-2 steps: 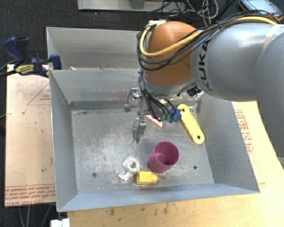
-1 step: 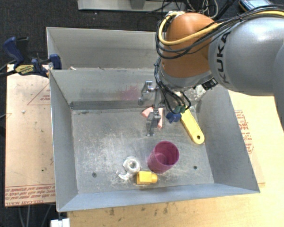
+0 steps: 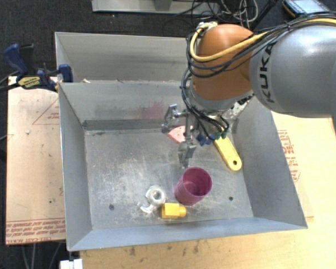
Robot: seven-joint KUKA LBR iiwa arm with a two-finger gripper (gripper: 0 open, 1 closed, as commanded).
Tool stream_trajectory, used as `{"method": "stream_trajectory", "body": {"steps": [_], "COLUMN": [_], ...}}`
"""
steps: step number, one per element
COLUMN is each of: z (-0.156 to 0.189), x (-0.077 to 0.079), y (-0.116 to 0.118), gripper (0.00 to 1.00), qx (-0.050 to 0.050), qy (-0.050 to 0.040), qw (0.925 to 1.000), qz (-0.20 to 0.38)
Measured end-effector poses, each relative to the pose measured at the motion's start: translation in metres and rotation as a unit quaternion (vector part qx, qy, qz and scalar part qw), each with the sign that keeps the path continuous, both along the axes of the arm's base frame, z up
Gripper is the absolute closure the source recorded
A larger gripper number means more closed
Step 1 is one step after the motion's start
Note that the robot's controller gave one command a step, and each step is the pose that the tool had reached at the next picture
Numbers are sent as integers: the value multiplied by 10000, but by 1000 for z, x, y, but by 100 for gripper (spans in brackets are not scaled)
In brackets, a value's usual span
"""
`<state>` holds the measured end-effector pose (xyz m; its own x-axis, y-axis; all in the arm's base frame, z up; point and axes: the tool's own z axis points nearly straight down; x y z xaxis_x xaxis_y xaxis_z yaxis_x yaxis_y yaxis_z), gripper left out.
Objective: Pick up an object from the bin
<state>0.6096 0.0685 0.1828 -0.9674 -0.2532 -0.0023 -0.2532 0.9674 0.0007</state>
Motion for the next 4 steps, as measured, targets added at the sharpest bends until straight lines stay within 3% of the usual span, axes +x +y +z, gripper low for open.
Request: {"method": "stream_trajectory", "body": {"steps": [1, 2, 3, 4], "z": [-9, -29, -59, -105], "x": [2, -9, -22, -10], "y": [-19, -42, -43, -103], "gripper": [0, 0, 0, 100], "qx": [-1, 2, -4, -22], "qy": [4, 0, -1, -26], "qw": [9970, 9999, 9984, 9722], "qz": [773, -108, 573, 2340]}}
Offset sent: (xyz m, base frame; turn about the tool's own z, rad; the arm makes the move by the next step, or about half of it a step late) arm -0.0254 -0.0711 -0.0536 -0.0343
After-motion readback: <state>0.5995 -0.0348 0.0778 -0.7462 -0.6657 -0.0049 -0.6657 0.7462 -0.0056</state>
